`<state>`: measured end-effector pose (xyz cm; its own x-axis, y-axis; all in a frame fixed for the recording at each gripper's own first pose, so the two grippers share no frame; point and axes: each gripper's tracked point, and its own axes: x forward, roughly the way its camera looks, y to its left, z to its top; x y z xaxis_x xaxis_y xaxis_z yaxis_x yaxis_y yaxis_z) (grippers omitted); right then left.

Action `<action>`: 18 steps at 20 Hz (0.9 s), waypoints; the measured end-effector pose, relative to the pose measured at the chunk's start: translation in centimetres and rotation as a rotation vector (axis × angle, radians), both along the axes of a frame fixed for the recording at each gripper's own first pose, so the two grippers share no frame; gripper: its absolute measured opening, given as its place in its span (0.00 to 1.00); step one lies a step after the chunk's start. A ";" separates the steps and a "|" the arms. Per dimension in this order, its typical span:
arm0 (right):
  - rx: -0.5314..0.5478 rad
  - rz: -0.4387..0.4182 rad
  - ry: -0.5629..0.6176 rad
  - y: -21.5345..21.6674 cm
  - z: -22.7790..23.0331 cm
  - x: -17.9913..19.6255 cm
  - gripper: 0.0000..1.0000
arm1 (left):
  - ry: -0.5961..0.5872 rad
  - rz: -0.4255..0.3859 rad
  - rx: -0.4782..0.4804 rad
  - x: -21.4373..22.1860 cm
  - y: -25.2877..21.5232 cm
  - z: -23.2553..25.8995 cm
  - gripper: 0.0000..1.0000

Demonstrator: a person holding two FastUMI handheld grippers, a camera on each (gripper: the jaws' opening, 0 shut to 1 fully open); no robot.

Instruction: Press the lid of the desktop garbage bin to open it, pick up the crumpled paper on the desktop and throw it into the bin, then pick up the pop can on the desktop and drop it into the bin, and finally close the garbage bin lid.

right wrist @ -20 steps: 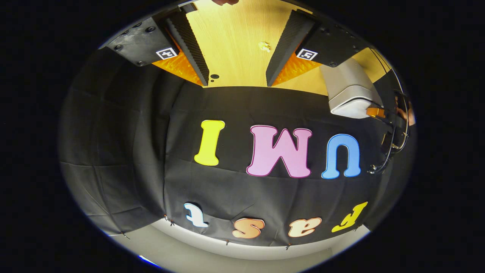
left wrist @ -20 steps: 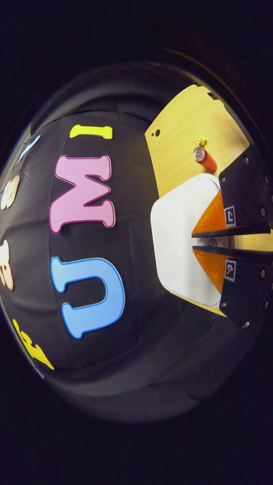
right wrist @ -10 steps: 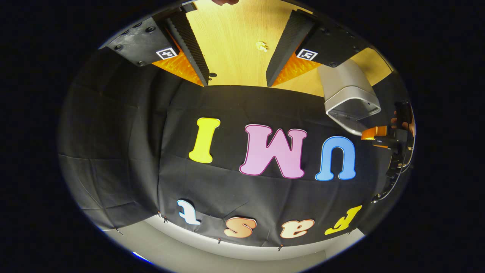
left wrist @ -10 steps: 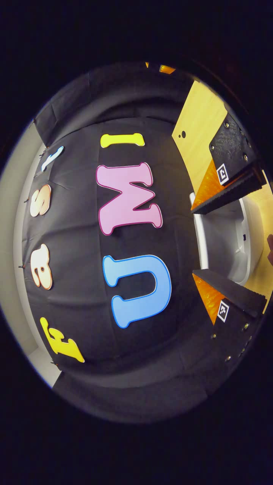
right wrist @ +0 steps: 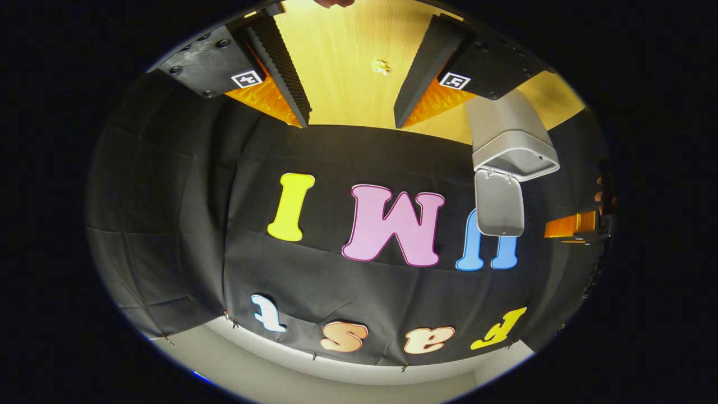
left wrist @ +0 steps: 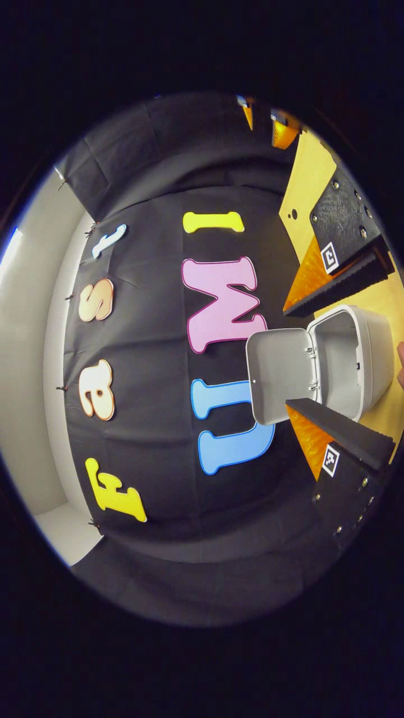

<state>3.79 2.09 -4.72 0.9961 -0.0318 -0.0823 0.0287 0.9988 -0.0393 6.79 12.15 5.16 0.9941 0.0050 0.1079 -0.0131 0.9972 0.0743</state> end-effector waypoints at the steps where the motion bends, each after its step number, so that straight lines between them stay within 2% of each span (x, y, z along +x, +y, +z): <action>1: 0.005 0.019 0.020 0.4 -0.7 0.6 0.98 | -0.009 0.001 -0.004 -0.7 -0.1 0.0 0.94; 7: 0.046 0.105 0.215 1.8 -6.6 5.4 0.98 | -0.034 0.006 -0.047 -3.5 -0.2 0.2 0.95; 11: 0.062 0.158 0.389 2.6 -12.9 8.4 0.98 | -0.035 0.002 -0.075 -4.8 -0.6 0.0 0.94; 18: 0.090 0.230 0.636 3.5 -22.8 11.8 0.99 | -0.028 0.094 -0.051 -8.4 -1.1 0.4 0.95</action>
<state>15.64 5.58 -27.48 0.7335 0.2087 -0.6469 -0.1856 0.9770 0.1048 -1.60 11.07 5.60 0.9856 0.1045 0.1329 -0.1083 0.9939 0.0216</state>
